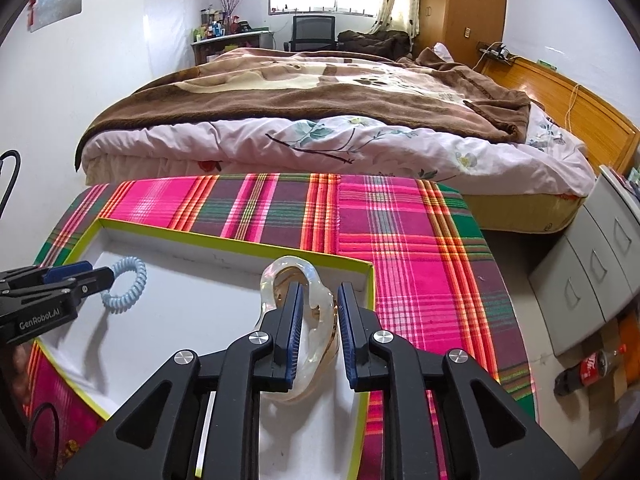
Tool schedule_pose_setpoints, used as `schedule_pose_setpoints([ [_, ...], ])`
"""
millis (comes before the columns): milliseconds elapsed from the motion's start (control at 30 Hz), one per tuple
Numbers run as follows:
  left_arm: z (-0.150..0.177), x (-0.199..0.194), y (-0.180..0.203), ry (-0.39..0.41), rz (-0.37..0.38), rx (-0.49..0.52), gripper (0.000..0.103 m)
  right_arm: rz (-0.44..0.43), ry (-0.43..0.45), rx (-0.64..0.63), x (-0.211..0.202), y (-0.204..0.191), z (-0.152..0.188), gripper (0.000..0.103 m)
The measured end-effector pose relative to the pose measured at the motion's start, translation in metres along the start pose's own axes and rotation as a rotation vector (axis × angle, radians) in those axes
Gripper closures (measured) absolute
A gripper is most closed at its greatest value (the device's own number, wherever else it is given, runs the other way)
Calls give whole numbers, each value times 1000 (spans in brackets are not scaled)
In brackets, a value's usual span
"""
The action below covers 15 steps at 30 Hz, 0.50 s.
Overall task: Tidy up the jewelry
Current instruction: 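Open the left tool to drop the coil tie while the right tool releases the clip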
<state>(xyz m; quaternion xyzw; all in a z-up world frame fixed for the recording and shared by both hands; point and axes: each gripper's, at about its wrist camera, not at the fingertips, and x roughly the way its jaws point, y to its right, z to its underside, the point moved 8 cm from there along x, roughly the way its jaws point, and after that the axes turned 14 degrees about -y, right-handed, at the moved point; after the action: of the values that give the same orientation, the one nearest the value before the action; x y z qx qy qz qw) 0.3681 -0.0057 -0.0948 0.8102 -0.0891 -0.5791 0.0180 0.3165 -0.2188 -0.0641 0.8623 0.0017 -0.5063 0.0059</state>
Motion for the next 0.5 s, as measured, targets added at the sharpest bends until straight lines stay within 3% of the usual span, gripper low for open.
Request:
schedule_pose_setpoints([
  [167, 10, -14, -1, 16, 3, -4, 52, -21, 23, -2, -17, -2, 6, 66],
  [267, 21, -24, -7, 28, -18, -4, 45, -36, 36, 3, -27, -1, 17, 66],
  [500, 52, -31, -12, 5, -27, -11, 45, -31, -1, 46, -27, 15, 42, 66],
])
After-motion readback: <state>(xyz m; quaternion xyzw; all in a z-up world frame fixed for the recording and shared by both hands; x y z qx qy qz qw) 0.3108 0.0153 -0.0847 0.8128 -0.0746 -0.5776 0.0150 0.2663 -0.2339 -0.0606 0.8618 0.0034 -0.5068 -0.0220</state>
